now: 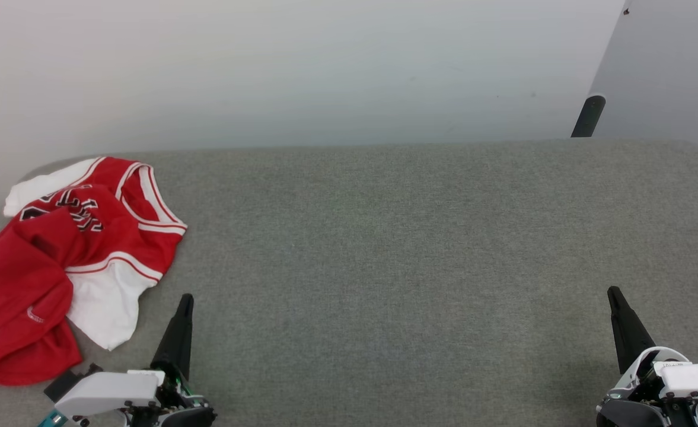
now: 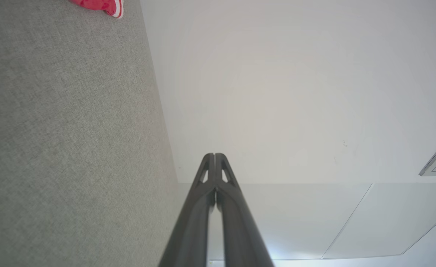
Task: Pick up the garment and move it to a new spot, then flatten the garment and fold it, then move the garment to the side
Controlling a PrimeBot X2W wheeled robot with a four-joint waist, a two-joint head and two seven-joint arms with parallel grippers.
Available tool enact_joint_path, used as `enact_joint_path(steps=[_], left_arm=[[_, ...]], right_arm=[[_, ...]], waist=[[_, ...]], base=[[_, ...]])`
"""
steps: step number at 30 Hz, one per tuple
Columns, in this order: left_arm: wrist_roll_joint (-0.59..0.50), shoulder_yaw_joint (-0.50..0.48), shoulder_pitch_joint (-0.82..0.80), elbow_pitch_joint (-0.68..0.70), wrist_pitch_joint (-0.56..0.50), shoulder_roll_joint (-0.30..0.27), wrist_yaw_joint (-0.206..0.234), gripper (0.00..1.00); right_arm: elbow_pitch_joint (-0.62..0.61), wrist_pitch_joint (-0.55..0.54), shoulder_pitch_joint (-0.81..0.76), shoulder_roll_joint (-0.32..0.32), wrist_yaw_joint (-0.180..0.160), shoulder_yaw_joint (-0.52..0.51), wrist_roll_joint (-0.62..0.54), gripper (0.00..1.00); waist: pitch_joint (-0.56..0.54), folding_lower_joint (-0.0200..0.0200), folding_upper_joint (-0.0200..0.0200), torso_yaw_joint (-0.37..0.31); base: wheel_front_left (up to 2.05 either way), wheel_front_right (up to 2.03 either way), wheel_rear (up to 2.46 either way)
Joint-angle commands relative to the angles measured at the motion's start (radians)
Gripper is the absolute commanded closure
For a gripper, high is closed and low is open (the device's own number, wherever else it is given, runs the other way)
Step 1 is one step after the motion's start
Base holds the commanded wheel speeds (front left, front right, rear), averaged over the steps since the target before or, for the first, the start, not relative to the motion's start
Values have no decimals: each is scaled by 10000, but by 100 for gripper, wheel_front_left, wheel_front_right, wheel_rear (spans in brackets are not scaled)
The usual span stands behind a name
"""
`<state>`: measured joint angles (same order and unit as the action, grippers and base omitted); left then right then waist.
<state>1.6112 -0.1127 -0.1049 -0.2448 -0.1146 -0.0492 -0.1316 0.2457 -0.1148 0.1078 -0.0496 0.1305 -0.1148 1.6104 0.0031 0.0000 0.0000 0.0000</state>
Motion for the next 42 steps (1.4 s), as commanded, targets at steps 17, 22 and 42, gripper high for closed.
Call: enact_joint_path(steps=[17, 22, 42], left_arm=[[35, -18, -88, -6, -18, 0, 19, 100], [-1, 14, 46, -58, 4, 13, 0, 0], [81, 582, 438, -159, 331, 75, 2, 0]], right_arm=[[-27, -10, 16, 21, 4, 9, 51, 100], [74, 4, -22, 6, -2, 1, -3, 0], [48, 589, -442, 14, -3, 458, -204, 0]], waist=[[0, 0, 0, 0], [-1, 0, 0, 0], [-66, 0, 0, -36]], base=[[0, 0, 0], [0, 0, 0], [0, 0, 0]])
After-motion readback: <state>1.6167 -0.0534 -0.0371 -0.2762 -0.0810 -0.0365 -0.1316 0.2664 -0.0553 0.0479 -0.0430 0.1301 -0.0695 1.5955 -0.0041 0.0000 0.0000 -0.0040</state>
